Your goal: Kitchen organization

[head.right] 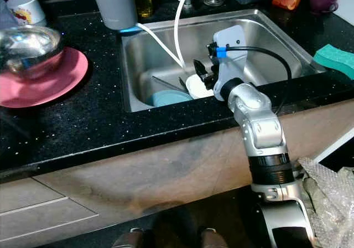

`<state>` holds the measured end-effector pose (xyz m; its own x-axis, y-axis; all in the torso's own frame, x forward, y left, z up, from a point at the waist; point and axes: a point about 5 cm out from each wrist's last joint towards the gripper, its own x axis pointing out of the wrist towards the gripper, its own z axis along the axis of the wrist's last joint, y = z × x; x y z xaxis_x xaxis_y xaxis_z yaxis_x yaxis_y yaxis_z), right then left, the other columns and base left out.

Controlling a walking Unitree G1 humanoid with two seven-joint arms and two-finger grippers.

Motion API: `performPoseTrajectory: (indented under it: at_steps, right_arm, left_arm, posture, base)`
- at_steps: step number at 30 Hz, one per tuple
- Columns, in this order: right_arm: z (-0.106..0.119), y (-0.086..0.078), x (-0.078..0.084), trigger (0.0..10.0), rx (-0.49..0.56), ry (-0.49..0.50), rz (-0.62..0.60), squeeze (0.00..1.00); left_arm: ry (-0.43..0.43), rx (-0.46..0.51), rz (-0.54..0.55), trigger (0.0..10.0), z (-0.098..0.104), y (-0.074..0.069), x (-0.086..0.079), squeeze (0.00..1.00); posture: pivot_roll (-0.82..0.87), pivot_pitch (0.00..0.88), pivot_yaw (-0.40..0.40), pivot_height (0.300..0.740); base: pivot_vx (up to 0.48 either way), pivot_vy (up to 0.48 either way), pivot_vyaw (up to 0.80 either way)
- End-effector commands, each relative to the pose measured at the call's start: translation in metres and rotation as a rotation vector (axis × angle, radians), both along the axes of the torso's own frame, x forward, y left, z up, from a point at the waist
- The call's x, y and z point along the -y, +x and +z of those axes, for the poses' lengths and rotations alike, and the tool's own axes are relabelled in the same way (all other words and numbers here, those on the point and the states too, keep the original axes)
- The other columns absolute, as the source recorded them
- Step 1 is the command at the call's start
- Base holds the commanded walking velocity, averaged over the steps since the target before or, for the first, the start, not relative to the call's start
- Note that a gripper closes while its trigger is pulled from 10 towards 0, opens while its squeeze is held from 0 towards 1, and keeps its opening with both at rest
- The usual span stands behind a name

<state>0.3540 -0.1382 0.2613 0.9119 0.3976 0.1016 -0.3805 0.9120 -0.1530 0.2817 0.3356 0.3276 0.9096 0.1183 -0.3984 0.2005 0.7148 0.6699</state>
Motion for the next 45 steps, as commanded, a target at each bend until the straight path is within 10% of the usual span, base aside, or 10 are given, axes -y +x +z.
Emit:
performPoseTrajectory:
  at_steps: [1,12,14,27,28,31,32,33,45]
  right_arm:
    - [-0.001,0.001,0.001,10.0,-0.010,0.014,0.002,0.00]
    - [-0.001,0.001,0.002,10.0,-0.009,0.014,-0.002,0.00]
    - [-0.001,0.000,0.002,10.0,-0.008,0.014,-0.003,0.00]
    - [-0.001,0.000,0.002,10.0,-0.004,0.014,-0.002,0.00]
    - [-0.001,0.000,0.002,10.0,-0.004,0.014,-0.002,0.00]
    - [-0.001,0.000,0.001,10.0,-0.004,0.013,0.002,0.00]
    - [-0.001,0.000,0.000,10.0,-0.004,0.011,0.005,0.00]
    - [0.000,0.001,0.000,10.0,-0.003,0.012,0.006,0.00]
    - [-0.001,-0.001,0.004,10.0,-0.003,0.012,-0.012,0.00]
  left_arm:
    - [0.021,-0.004,-0.007,10.0,0.002,0.000,0.001,0.00]
    - [0.009,0.023,-0.046,9.1,0.008,0.003,0.007,0.00]
    - [-0.002,0.047,-0.051,0.0,0.014,0.003,0.008,0.00]
    - [-0.021,0.165,-0.060,0.0,0.033,0.007,0.011,0.00]
    - [-0.035,0.164,-0.050,10.0,0.032,0.009,0.012,0.00]
    - [-0.095,0.144,-0.014,10.0,0.023,0.017,0.013,0.00]
    - [-0.135,0.136,0.003,10.0,0.018,0.022,0.015,0.35]
    - [-0.178,0.134,0.009,10.0,0.013,0.026,0.018,1.00]
    - [-0.430,0.227,-0.058,10.0,0.017,0.036,0.040,1.00]
  posture:
    - [0.05,0.135,0.010,0.740]
    - [0.05,0.132,0.012,0.740]
    - [0.05,0.130,0.012,0.740]
    - [0.05,0.119,0.007,0.740]
    - [0.05,0.118,0.006,0.740]
    - [0.05,0.117,0.004,0.740]
    - [0.05,0.113,0.002,0.740]
    - [0.05,0.113,0.004,0.740]
    - [0.04,0.112,0.014,0.740]
  base:
    - [0.000,0.000,0.00]
    - [0.000,0.000,0.00]
    - [0.000,0.000,0.00]
    - [0.000,0.000,0.00]
    - [0.000,0.000,0.00]
    - [0.000,0.000,0.00]
    - [0.000,0.000,0.00]
    - [0.000,0.000,0.00]
    - [0.000,0.000,0.00]
